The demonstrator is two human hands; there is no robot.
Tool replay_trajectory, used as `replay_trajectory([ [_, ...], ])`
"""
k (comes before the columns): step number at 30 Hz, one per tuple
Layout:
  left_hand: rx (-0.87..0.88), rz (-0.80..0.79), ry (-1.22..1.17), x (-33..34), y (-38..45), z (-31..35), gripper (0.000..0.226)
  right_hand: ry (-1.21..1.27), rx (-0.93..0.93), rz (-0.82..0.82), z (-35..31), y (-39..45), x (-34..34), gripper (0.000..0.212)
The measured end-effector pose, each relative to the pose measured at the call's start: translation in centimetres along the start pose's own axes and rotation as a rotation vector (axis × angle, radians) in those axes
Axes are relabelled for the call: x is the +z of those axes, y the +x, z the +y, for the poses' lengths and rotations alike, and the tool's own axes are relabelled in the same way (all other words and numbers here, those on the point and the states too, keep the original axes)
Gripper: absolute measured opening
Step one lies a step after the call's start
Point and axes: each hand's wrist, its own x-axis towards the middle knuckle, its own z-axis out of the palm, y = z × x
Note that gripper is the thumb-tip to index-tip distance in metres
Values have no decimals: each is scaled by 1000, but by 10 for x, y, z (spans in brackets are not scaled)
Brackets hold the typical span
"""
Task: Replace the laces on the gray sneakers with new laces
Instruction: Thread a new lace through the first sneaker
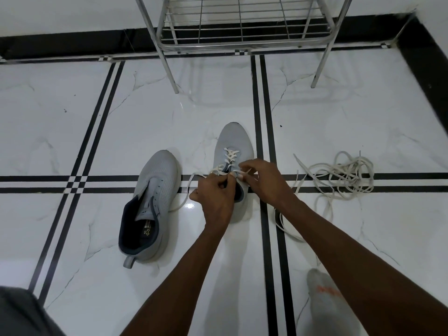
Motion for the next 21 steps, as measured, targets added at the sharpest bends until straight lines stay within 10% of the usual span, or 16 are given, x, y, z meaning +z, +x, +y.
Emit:
replay_trajectory([
  [10, 16, -47, 49, -2, -4, 1, 31, -254, 282, -18, 25, -2, -7, 18],
  [17, 134, 99, 3, -14, 0, 9, 16, 7, 123, -21, 6, -1, -10, 34],
  [21, 129, -137, 84, -19, 31, -13, 21, -38, 134, -20, 6, 1, -4, 28],
])
